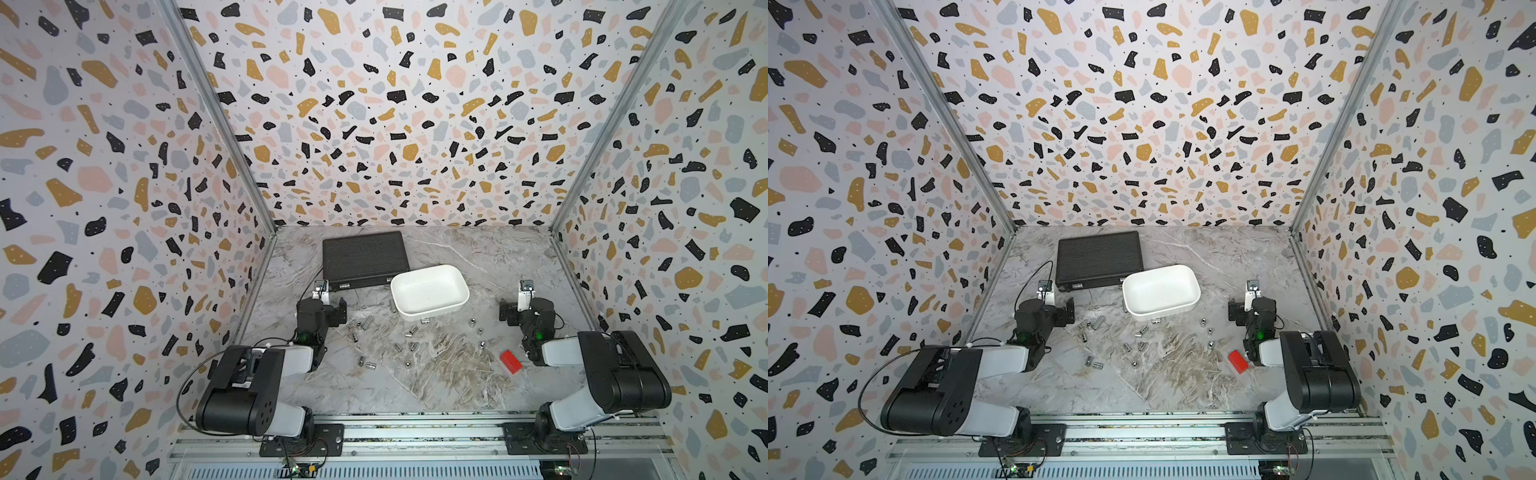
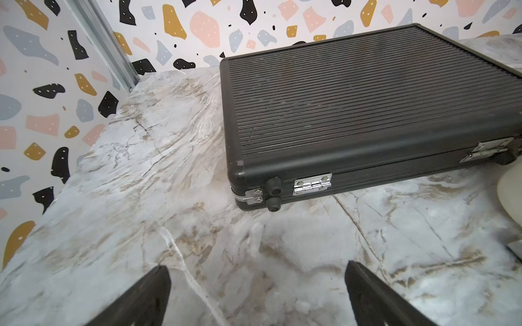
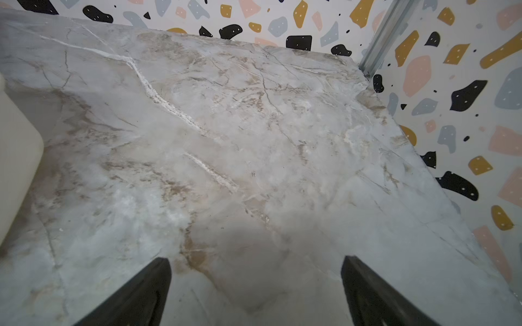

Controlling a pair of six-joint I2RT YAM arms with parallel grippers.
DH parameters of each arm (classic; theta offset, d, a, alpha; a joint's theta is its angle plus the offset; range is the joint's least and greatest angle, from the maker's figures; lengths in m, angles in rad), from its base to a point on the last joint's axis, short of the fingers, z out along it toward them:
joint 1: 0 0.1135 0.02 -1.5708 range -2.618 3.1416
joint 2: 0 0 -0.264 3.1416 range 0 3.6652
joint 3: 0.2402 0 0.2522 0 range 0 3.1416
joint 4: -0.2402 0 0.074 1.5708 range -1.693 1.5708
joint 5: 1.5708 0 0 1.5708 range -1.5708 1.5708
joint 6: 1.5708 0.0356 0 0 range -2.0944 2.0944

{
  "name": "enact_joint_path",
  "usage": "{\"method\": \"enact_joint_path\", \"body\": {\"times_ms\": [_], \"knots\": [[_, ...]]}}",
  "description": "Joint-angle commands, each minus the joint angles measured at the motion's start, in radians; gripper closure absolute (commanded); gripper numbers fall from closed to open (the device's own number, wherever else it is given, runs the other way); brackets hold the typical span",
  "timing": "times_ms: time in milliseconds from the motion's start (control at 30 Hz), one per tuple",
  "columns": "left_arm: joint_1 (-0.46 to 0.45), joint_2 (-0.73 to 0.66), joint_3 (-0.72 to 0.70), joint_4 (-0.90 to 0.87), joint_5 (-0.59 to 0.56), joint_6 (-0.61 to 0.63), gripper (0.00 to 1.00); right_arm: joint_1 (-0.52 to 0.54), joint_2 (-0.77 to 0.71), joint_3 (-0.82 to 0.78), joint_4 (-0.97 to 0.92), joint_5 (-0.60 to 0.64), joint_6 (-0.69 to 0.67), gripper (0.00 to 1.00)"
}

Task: Put the socket on the desktop into the storage box
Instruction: Pick up the socket head at the center of the board.

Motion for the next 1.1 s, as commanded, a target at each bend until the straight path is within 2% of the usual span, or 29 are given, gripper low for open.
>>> {"method": "enact_joint_path", "body": {"times_ms": [0, 700, 767, 833, 900, 967, 1067], "knots": [[0.002, -0.013, 0.01, 0.035, 0.013, 0.015, 0.0, -0.004, -0.02, 0.025, -0.013, -0.002, 0.002, 0.0], [-0.003, -0.014, 0.011, 0.028, 0.009, 0.018, 0.0, -0.005, -0.02, 0.025, -0.014, -0.003, 0.001, 0.0], [-0.007, -0.026, 0.011, 0.038, -0.048, 0.005, 0.0, -0.005, -0.033, 0.03, -0.024, 0.018, 0.009, 0.0], [-0.009, -0.086, 0.064, -0.092, -0.107, -0.021, 0.0, -0.006, -0.101, 0.069, -0.15, 0.042, 0.02, 0.0], [-0.009, -0.137, 0.151, -0.305, -0.127, -0.028, 0.0, -0.004, -0.161, 0.132, -0.313, 0.034, 0.02, 0.0], [-0.009, -0.161, 0.216, -0.417, -0.146, -0.043, 0.0, -0.004, -0.19, 0.167, -0.386, 0.032, 0.023, 0.0], [-0.009, -0.208, 0.302, -0.571, -0.199, -0.134, 0.0, -0.006, -0.261, 0.208, -0.502, 0.062, 0.096, 0.0]]}}
